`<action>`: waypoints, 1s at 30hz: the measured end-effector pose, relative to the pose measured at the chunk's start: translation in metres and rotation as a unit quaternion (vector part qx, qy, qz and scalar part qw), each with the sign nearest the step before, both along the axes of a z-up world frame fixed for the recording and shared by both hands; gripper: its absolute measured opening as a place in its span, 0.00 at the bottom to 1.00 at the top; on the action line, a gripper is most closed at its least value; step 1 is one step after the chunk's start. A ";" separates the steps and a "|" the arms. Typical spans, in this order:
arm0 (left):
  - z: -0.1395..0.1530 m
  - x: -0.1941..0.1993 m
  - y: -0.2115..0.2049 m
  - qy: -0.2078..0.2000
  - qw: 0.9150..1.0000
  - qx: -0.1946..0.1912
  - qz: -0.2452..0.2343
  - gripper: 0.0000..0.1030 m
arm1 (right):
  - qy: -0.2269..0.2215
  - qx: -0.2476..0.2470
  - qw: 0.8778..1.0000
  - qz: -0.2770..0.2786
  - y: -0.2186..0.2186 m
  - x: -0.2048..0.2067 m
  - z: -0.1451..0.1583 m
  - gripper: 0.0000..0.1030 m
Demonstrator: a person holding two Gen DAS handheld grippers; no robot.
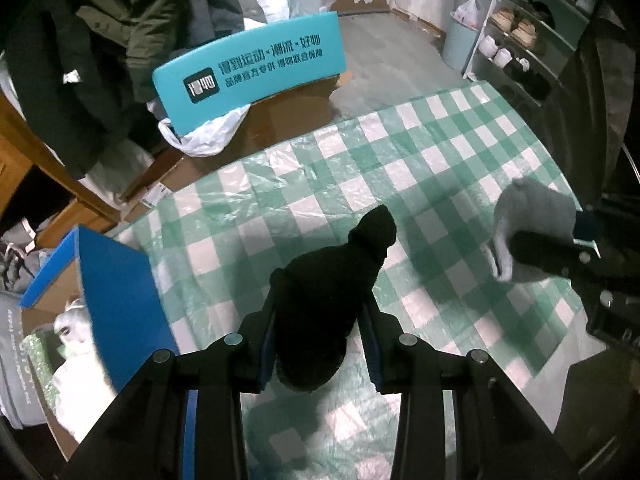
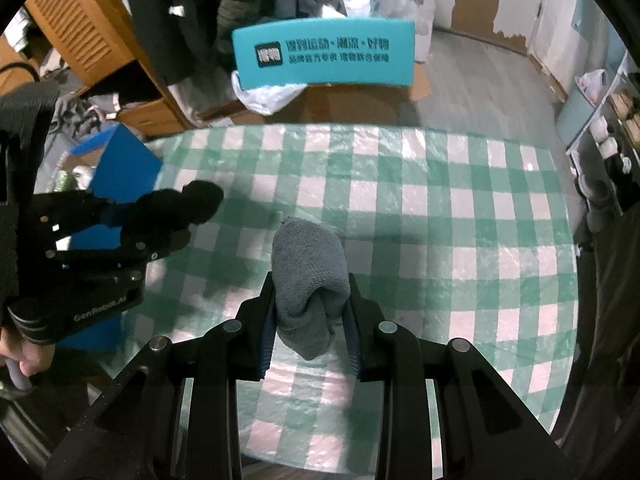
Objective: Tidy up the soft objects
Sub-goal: 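Lift the black and grey socks and carry both over the shoebox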
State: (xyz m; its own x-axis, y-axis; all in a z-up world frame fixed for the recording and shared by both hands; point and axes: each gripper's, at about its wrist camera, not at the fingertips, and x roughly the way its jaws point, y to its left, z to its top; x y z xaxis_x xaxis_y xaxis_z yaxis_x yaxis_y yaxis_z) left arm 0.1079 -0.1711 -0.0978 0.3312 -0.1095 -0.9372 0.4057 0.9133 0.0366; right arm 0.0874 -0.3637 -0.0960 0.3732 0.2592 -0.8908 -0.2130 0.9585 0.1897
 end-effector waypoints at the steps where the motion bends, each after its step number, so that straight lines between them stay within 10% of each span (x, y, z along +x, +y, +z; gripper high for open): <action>1: 0.005 -0.004 0.003 -0.007 1.000 0.001 -0.002 0.36 | -0.004 0.001 1.000 0.002 0.001 -0.002 0.004 0.27; 30: 0.063 -0.060 0.088 -0.055 0.997 -0.021 0.039 0.36 | -0.054 0.022 0.995 0.086 0.082 -0.022 0.063 0.27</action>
